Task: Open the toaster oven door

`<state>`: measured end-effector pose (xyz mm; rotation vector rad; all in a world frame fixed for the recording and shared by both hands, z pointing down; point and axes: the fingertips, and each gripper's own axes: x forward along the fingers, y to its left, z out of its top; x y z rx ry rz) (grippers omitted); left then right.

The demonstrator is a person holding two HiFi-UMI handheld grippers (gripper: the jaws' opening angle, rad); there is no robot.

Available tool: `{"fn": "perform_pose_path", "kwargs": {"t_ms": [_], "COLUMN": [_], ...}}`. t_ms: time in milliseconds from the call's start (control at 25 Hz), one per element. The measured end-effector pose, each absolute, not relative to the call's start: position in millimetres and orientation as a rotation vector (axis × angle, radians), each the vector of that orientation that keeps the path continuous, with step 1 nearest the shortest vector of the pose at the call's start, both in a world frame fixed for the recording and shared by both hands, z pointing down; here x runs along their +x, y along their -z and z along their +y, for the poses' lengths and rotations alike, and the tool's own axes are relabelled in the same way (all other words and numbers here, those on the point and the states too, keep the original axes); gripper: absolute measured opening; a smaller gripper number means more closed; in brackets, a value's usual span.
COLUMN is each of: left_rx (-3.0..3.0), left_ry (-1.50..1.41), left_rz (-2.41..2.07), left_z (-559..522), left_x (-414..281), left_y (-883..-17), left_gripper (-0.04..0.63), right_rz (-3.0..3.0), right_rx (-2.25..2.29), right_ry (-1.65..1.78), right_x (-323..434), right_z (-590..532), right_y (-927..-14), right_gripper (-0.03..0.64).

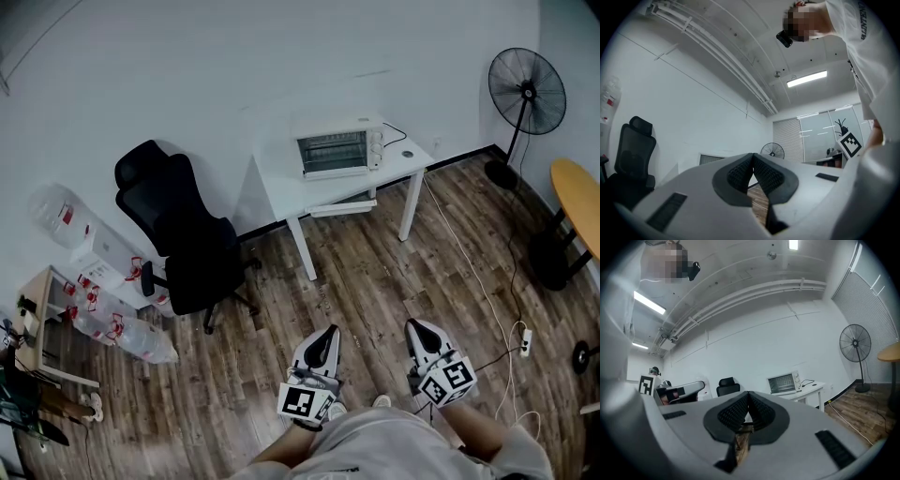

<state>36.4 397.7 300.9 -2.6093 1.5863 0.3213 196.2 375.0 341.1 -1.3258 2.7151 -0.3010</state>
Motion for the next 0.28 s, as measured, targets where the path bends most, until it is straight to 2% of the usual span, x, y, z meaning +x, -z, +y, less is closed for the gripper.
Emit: {"fn": "perform_pose_path", "kwargs": {"t_ms": [280], "left_rx": [-2.596], "left_ry": [-0.330], "left_rz": [1.576], "left_z": [394.3], "left_x": [37.8], "left_y": [-293.8], "left_gripper": [0.009], "right_rz": [2.717], "right_rx": [-1.313], "right_ry": [0.300], "right_x": [198.0], "right_z": [370.6], "right_y": [-336.8], "right_gripper": [0.017]}}
